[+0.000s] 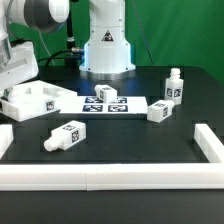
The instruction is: Assemble one leg
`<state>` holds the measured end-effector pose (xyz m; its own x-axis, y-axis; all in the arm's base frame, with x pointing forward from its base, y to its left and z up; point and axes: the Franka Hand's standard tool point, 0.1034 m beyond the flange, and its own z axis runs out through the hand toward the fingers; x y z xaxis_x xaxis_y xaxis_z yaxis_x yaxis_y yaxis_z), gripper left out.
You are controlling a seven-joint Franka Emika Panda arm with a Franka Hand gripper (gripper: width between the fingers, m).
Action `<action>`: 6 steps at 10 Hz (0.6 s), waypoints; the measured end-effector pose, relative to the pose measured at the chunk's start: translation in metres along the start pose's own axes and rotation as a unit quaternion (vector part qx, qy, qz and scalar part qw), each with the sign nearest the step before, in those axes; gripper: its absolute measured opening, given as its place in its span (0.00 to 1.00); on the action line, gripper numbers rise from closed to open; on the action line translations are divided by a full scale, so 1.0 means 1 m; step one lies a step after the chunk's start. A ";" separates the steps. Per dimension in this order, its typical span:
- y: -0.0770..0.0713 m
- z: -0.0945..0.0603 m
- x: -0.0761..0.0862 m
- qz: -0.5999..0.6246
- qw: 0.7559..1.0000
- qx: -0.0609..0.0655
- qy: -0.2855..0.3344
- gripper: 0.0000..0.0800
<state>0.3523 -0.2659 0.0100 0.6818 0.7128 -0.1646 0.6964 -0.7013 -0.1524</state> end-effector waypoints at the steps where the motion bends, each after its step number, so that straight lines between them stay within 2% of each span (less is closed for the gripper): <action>1: 0.000 0.000 0.000 0.000 1.000 0.000 0.000 0.07; 3: 0.004 -0.005 0.005 0.042 0.999 -0.001 0.000 0.07; 4: 0.010 -0.013 0.014 0.073 0.997 -0.007 0.001 0.07; 6: 0.004 -0.027 0.044 0.118 0.993 -0.011 0.002 0.07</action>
Offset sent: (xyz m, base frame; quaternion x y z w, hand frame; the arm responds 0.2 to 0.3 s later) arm 0.0266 -0.0099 0.0253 -0.0110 -0.0493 0.1573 0.9863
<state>0.3911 -0.2374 0.0280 0.8274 0.5286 -0.1896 0.5219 -0.8485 -0.0878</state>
